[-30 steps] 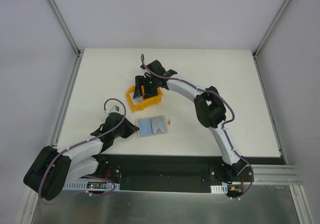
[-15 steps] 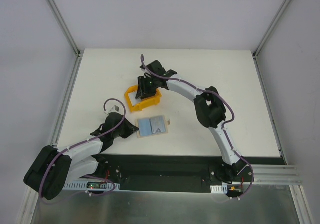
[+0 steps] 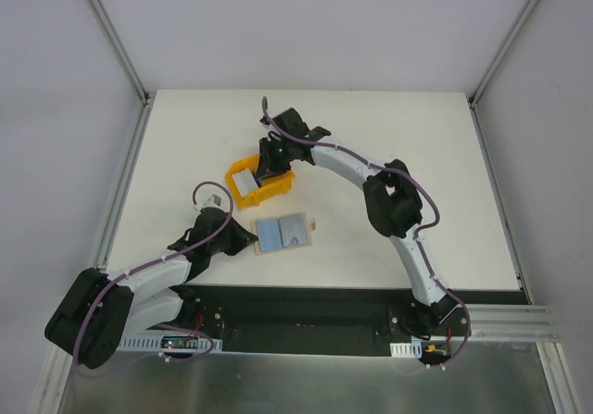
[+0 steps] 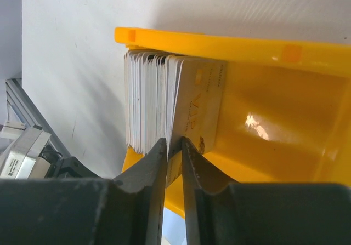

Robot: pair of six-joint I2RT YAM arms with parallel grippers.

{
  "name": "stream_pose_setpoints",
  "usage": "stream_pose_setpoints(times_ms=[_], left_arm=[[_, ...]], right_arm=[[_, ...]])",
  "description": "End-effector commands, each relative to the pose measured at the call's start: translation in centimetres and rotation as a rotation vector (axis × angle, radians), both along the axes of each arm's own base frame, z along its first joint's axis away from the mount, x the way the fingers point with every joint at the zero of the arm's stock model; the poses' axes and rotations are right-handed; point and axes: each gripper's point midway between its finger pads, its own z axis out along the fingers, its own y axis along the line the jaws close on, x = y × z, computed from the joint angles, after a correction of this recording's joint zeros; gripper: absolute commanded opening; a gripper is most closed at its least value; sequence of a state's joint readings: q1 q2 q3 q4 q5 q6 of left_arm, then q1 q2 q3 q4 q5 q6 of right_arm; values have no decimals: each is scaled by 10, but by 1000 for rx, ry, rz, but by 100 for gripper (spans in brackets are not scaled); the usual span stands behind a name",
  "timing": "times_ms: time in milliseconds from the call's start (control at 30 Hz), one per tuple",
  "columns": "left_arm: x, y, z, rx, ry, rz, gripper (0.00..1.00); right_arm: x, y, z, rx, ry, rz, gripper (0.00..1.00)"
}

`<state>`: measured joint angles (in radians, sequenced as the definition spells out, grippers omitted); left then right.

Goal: Put the credit cards into the card holder
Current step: Pick up the credit card from the storage box.

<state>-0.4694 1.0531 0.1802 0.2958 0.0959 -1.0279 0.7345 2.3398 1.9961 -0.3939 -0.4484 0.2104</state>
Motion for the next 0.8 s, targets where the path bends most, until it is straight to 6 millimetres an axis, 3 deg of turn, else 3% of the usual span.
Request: stream_pose_setpoints(times_ms=[0, 267, 467, 600, 767], left_arm=[[-4, 5, -7, 24, 16, -8, 0], [-4, 4, -7, 19, 17, -9, 0], [-4, 3, -6, 16, 18, -15, 0], [-5, 3, -7, 14, 23, -15, 0], [-5, 2, -7, 14, 24, -24, 0]], right_arm=[[6, -3, 58, 63, -117, -8, 17], [23, -22, 69, -4, -226, -89, 0], [29, -37, 102, 33, -308, -139, 0], [18, -52, 122, 81, -329, -160, 0], [-14, -80, 137, 155, -354, -212, 0]])
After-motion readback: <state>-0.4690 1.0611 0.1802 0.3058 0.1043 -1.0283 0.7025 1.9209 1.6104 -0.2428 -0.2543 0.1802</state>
